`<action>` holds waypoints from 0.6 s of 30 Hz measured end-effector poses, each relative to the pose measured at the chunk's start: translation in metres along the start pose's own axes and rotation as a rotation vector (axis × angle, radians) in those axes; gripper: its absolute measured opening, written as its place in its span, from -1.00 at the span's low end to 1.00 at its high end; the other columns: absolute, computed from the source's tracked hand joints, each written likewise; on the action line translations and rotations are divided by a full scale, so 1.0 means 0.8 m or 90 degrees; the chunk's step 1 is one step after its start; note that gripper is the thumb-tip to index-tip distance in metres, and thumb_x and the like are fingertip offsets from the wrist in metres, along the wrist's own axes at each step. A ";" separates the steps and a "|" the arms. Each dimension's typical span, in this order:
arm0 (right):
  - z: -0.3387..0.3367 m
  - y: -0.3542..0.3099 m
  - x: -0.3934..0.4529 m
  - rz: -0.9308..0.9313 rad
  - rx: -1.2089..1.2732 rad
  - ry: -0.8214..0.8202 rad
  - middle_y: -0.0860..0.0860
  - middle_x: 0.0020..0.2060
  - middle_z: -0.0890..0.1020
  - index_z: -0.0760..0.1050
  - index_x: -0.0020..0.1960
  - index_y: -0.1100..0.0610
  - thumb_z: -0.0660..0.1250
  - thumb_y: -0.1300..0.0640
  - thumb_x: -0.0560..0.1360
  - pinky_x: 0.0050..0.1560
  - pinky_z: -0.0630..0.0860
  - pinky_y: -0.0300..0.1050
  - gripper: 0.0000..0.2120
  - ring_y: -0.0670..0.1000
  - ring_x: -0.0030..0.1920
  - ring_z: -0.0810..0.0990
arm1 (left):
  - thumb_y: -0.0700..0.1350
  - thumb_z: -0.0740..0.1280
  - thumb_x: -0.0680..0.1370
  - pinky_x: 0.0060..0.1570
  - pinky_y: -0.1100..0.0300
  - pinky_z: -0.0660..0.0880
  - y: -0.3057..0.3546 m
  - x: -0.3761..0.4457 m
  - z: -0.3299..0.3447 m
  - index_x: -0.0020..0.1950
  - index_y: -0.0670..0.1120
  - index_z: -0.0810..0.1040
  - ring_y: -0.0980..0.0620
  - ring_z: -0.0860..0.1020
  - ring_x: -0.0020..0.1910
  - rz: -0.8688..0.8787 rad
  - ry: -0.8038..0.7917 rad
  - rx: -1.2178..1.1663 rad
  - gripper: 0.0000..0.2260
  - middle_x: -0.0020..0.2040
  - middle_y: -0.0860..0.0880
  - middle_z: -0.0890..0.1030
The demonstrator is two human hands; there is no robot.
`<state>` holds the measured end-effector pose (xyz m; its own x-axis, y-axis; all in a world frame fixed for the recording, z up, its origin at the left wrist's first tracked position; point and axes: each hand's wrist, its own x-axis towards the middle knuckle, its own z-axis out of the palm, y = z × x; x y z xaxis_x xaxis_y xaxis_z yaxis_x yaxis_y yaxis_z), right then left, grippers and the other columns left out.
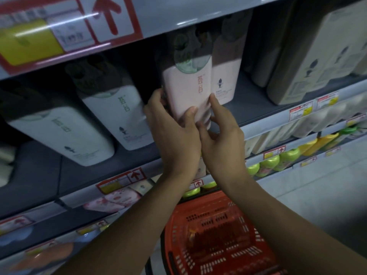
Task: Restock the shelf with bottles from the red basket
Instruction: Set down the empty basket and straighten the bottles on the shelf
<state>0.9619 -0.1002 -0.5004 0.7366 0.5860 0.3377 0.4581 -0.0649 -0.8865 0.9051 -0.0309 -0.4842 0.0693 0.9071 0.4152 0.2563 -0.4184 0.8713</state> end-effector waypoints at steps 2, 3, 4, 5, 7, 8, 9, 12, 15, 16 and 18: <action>0.005 0.001 -0.004 -0.008 0.003 0.007 -0.01 0.41 0.51 0.32 0.58 0.07 0.37 0.18 0.61 0.09 0.64 -0.09 -0.44 -0.13 0.29 0.56 | -0.16 0.49 0.49 0.17 -0.03 0.58 -0.003 0.002 -0.002 0.43 -0.05 0.38 -0.03 0.58 0.24 0.006 -0.001 0.000 -0.45 0.29 -0.02 0.51; 0.007 0.001 -0.007 -0.014 0.007 0.011 0.01 0.41 0.51 0.32 0.58 0.09 0.37 0.19 0.61 0.10 0.64 -0.10 -0.44 -0.11 0.30 0.56 | -0.16 0.49 0.49 0.17 -0.03 0.58 -0.004 0.003 -0.003 0.43 -0.05 0.38 -0.02 0.57 0.24 0.007 0.000 0.001 -0.45 0.30 -0.01 0.51; 0.009 0.002 -0.009 -0.017 0.011 0.014 0.02 0.41 0.51 0.33 0.58 0.10 0.38 0.21 0.60 0.11 0.63 -0.13 -0.43 -0.09 0.32 0.56 | -0.16 0.49 0.49 0.16 -0.03 0.59 -0.004 0.003 -0.004 0.43 -0.05 0.38 -0.01 0.58 0.24 0.005 0.001 -0.001 -0.46 0.30 -0.01 0.51; 0.009 0.003 -0.010 -0.015 0.013 0.015 0.02 0.41 0.51 0.33 0.58 0.11 0.38 0.22 0.60 0.11 0.62 -0.17 -0.43 -0.09 0.31 0.56 | -0.17 0.49 0.50 0.15 -0.03 0.59 -0.003 0.001 -0.005 0.42 -0.05 0.38 -0.01 0.58 0.23 0.003 -0.001 -0.007 -0.46 0.29 -0.01 0.51; 0.008 0.003 -0.012 -0.001 0.010 0.012 -0.01 0.42 0.50 0.31 0.59 0.08 0.39 0.22 0.60 0.06 0.58 -0.29 -0.41 -0.12 0.29 0.56 | -0.17 0.49 0.50 0.14 -0.02 0.60 0.000 -0.002 -0.007 0.41 -0.05 0.38 -0.02 0.58 0.22 0.007 -0.012 -0.016 -0.47 0.30 -0.02 0.50; 0.006 0.003 -0.012 0.008 0.011 0.006 -0.02 0.43 0.49 0.30 0.59 0.06 0.39 0.21 0.60 0.05 0.57 -0.32 -0.40 -0.15 0.29 0.55 | -0.16 0.49 0.50 0.13 -0.02 0.60 0.000 -0.003 -0.007 0.41 -0.05 0.38 -0.02 0.58 0.22 0.012 -0.019 -0.018 -0.48 0.30 -0.01 0.49; 0.005 0.003 -0.013 0.014 0.017 -0.003 -0.04 0.44 0.48 0.29 0.60 0.04 0.38 0.20 0.60 0.06 0.57 -0.32 -0.39 -0.18 0.30 0.53 | -0.16 0.49 0.50 0.12 -0.01 0.60 0.000 -0.003 -0.008 0.40 -0.05 0.38 -0.02 0.58 0.22 0.015 -0.021 -0.019 -0.48 0.30 0.00 0.48; 0.002 0.002 -0.014 0.023 0.026 -0.030 -0.11 0.40 0.48 0.25 0.61 -0.02 0.36 0.19 0.61 0.08 0.61 -0.16 -0.39 -0.24 0.26 0.51 | -0.13 0.52 0.49 0.10 0.05 0.62 0.003 -0.006 -0.011 0.39 -0.04 0.37 0.00 0.57 0.22 0.001 -0.022 -0.026 -0.46 0.32 0.01 0.43; -0.007 -0.003 -0.016 0.061 0.057 0.006 -0.16 0.41 0.49 0.25 0.60 -0.12 0.30 0.13 0.65 0.17 0.59 -0.10 -0.43 -0.25 0.28 0.52 | -0.13 0.54 0.46 0.08 0.18 0.61 0.016 -0.021 -0.015 0.37 -0.07 0.38 -0.04 0.51 0.29 0.019 -0.011 -0.037 -0.46 0.35 -0.01 0.34; -0.014 -0.007 -0.016 0.078 0.070 0.039 -0.15 0.43 0.49 0.26 0.59 -0.14 0.29 0.10 0.65 0.20 0.58 -0.07 -0.46 -0.20 0.30 0.53 | -0.12 0.55 0.46 0.09 0.18 0.61 0.022 -0.027 -0.015 0.36 -0.08 0.39 -0.05 0.50 0.30 0.031 -0.017 -0.050 -0.46 0.35 -0.03 0.33; -0.036 -0.015 -0.015 0.103 0.087 0.099 -0.15 0.40 0.52 0.27 0.58 -0.16 0.26 0.05 0.67 0.18 0.58 -0.07 -0.49 -0.16 0.29 0.55 | -0.10 0.55 0.47 0.13 0.08 0.61 0.037 -0.037 -0.012 0.36 -0.08 0.40 -0.07 0.49 0.31 0.035 -0.039 -0.070 -0.47 0.35 -0.04 0.33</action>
<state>0.9617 -0.1295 -0.4846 0.8671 0.4453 0.2232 0.2641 -0.0312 -0.9640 0.9016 -0.0706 -0.4681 0.1400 0.8823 0.4494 0.1429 -0.4671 0.8726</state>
